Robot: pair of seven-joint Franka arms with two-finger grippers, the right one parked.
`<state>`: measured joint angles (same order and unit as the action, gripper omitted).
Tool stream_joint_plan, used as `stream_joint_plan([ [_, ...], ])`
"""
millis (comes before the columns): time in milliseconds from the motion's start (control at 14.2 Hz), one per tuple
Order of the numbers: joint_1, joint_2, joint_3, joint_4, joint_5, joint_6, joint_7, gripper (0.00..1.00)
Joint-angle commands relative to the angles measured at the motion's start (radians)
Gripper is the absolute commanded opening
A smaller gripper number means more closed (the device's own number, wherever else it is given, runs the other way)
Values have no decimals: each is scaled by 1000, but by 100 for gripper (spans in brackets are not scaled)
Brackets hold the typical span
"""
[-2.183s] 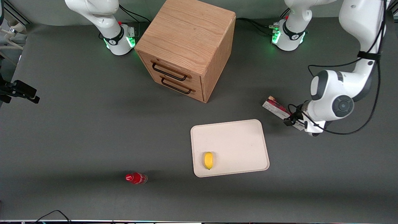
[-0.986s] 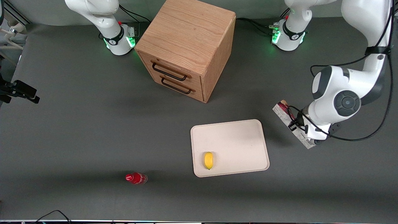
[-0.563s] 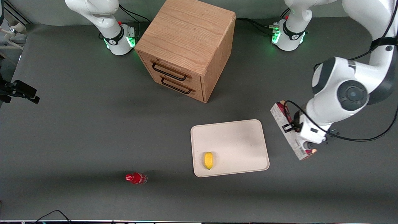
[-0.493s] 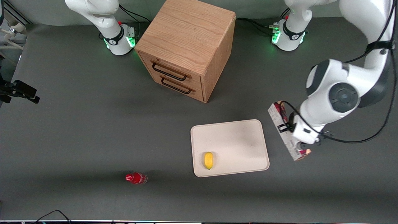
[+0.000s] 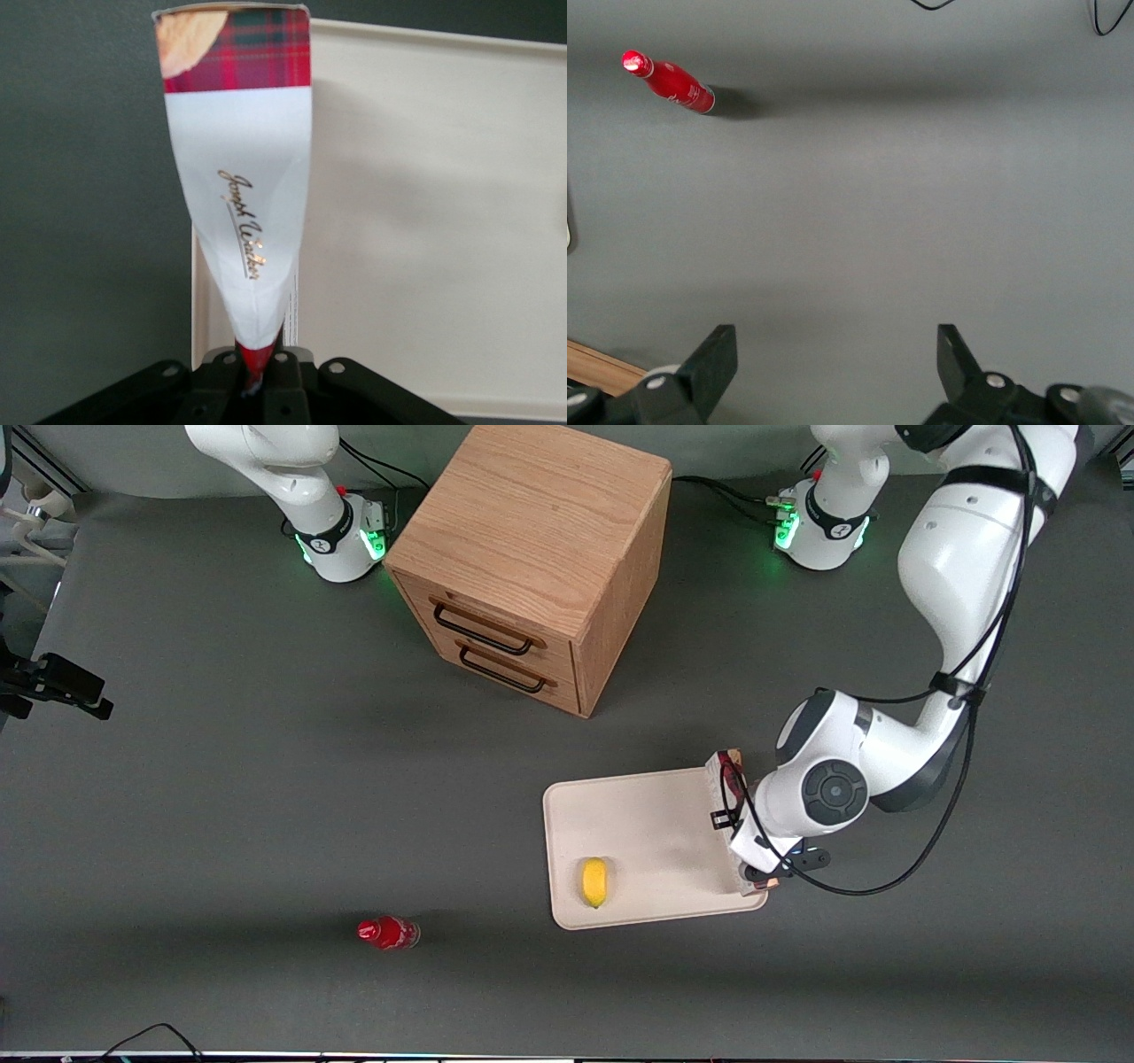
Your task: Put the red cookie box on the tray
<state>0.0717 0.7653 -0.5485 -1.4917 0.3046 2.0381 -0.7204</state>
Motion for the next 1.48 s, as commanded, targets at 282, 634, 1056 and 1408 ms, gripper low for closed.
stream_joint_plan([
  [282,6,26,1,39,50,18,7,100],
  [634,66,-107,-7,71,10,-206,24,100],
  [1056,83,-394,118,65,-183,-543,249,100],
  [1408,80,-621,289,-7,-242,-751,611,100],
])
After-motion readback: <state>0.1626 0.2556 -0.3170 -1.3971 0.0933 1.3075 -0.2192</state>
